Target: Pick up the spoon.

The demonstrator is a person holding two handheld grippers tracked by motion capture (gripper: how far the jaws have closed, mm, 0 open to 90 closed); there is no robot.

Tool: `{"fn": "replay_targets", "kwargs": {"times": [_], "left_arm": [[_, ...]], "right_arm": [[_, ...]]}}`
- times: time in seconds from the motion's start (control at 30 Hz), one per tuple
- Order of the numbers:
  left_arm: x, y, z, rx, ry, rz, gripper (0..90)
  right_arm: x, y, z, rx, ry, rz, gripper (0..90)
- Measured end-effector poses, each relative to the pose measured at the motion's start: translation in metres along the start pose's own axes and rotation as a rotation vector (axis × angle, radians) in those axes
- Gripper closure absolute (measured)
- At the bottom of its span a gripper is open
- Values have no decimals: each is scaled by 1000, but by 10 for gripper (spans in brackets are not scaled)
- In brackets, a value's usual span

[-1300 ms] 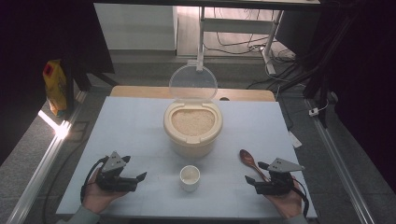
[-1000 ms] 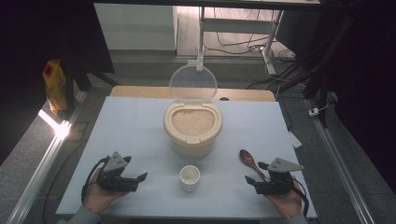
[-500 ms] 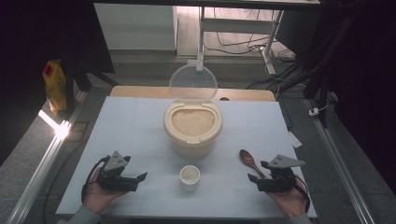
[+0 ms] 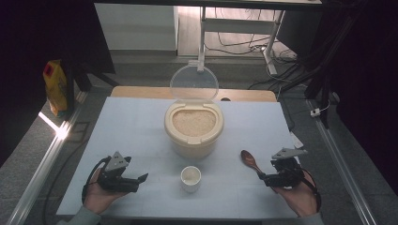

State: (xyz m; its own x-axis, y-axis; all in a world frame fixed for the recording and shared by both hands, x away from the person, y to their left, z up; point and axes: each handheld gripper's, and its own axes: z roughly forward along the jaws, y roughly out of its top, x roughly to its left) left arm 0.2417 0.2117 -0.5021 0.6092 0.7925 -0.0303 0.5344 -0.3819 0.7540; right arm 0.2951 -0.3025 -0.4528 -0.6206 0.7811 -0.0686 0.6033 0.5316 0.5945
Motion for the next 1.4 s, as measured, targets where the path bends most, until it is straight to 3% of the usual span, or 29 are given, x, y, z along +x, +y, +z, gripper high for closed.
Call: {"fn": "replay_targets", "kwargs": {"times": [0.03,0.1,0.2,0.4,0.6,1.1,1.4], "left_arm": [[0,0,1,3,-2,0,112],[0,0,2,6,-4,0,112],[0,1,4,12,-8,3,112],[-2,1,7,26,-9,10,112],[-1,1,7,27,-5,6,113],[0,-1,6,32,3,3,114],[0,-2,6,33,6,4,114]], "right_arm": [[-3,0,3,46,-6,14,296],[-4,0,4,68,-6,23,297],[-9,3,9,143,0,43,323],[-13,0,17,213,-6,35,382],[-19,-7,28,273,20,33,459],[-14,-7,40,349,32,-23,658],[-14,-5,42,361,38,-53,775]]}}
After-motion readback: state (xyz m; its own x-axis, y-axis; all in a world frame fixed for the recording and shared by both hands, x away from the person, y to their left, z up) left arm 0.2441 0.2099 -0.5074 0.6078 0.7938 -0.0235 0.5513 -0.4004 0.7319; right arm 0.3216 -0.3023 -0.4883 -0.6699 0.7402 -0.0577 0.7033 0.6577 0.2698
